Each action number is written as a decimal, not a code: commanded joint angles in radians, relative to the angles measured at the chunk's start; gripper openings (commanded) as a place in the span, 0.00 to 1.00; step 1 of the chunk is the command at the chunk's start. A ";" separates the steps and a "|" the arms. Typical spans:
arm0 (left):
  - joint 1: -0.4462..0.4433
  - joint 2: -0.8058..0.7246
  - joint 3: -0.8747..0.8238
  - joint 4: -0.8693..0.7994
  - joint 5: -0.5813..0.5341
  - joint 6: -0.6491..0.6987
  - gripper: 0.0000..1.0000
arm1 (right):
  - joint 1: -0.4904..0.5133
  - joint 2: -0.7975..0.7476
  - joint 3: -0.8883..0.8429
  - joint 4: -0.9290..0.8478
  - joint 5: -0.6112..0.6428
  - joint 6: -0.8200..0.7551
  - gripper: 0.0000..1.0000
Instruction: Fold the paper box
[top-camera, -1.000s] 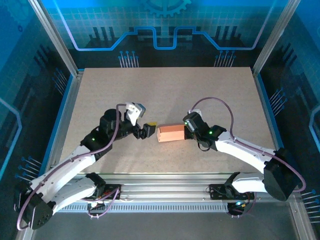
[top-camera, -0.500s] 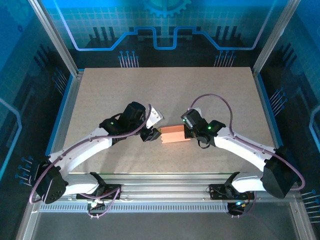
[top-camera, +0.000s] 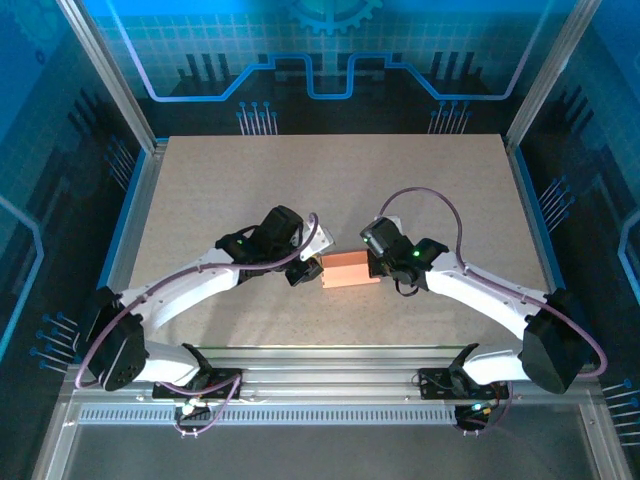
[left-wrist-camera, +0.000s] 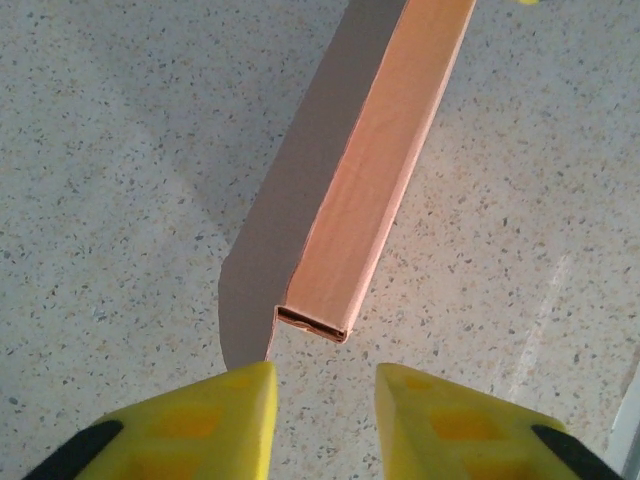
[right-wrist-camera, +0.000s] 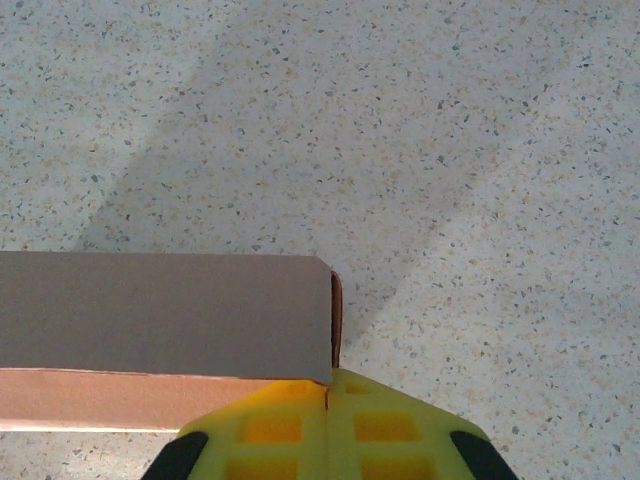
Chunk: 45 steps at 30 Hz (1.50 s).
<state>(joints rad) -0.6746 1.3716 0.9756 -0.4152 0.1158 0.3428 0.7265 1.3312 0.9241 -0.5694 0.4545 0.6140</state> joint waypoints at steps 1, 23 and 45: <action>-0.007 0.015 0.030 -0.018 -0.010 0.004 0.30 | 0.013 0.006 0.026 -0.036 -0.012 0.010 0.00; -0.007 0.080 0.061 -0.002 -0.022 -0.051 0.05 | 0.012 -0.017 0.017 -0.038 -0.015 0.016 0.00; -0.006 0.033 0.031 0.000 -0.024 -0.054 0.43 | 0.025 -0.018 0.009 -0.039 -0.001 0.016 0.00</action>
<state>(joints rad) -0.6773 1.4590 1.0405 -0.4320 0.0929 0.2581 0.7345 1.3296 0.9260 -0.5835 0.4553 0.6140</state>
